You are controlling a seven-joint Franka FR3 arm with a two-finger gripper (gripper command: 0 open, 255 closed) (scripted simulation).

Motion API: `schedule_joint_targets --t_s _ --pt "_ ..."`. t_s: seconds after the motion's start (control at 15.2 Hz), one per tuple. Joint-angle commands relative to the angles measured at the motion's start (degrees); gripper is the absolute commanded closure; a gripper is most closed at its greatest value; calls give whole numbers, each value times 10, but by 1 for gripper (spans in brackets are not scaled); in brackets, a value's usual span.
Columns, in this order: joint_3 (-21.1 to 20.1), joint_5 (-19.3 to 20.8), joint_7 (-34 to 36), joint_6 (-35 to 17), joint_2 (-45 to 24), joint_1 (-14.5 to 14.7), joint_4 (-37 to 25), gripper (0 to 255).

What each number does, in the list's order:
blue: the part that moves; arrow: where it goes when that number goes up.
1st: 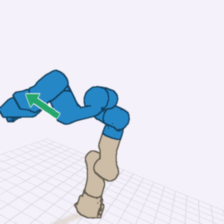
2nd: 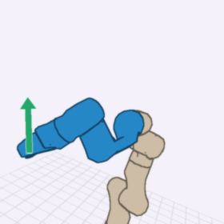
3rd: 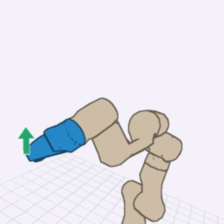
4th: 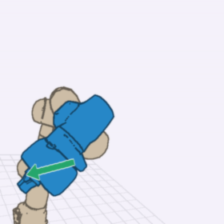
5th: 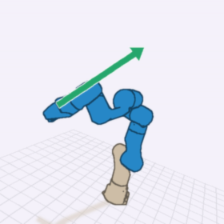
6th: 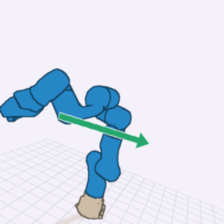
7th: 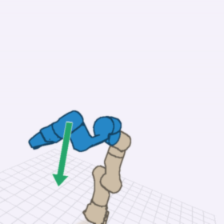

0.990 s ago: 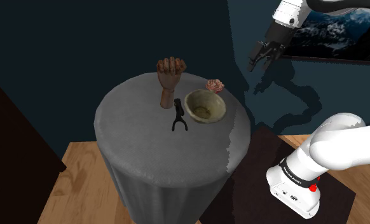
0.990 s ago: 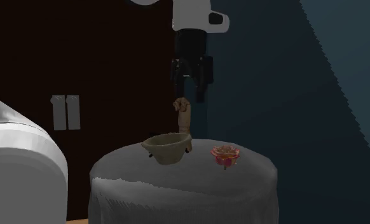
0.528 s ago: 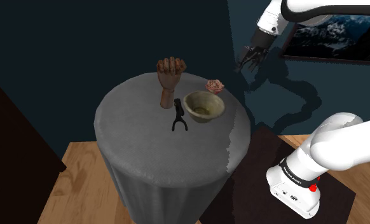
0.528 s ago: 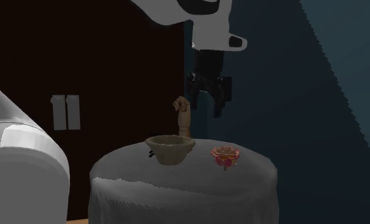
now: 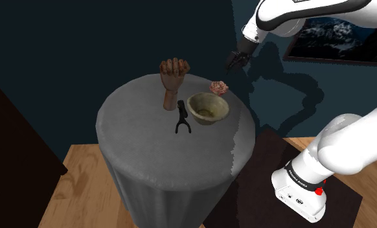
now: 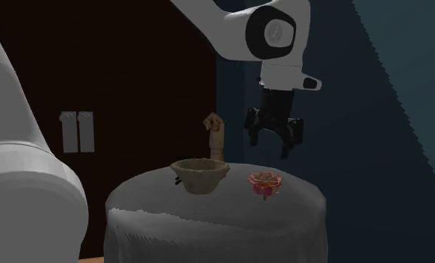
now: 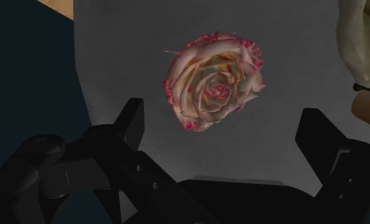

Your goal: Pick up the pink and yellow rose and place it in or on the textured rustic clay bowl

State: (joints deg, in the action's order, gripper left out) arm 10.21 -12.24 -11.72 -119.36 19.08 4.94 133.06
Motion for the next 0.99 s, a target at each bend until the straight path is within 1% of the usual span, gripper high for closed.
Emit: schedule_joint_targets --t_s 0.0,0.13,0.59,0.92 --pt "12 -22 -38 -26 -45 9 -20 0" --pt "20 -43 -70 -40 -84 15 -42 0" --pt "15 -62 -81 -92 -112 22 -18 0" --pt "14 -63 -82 -96 -115 23 -16 0"
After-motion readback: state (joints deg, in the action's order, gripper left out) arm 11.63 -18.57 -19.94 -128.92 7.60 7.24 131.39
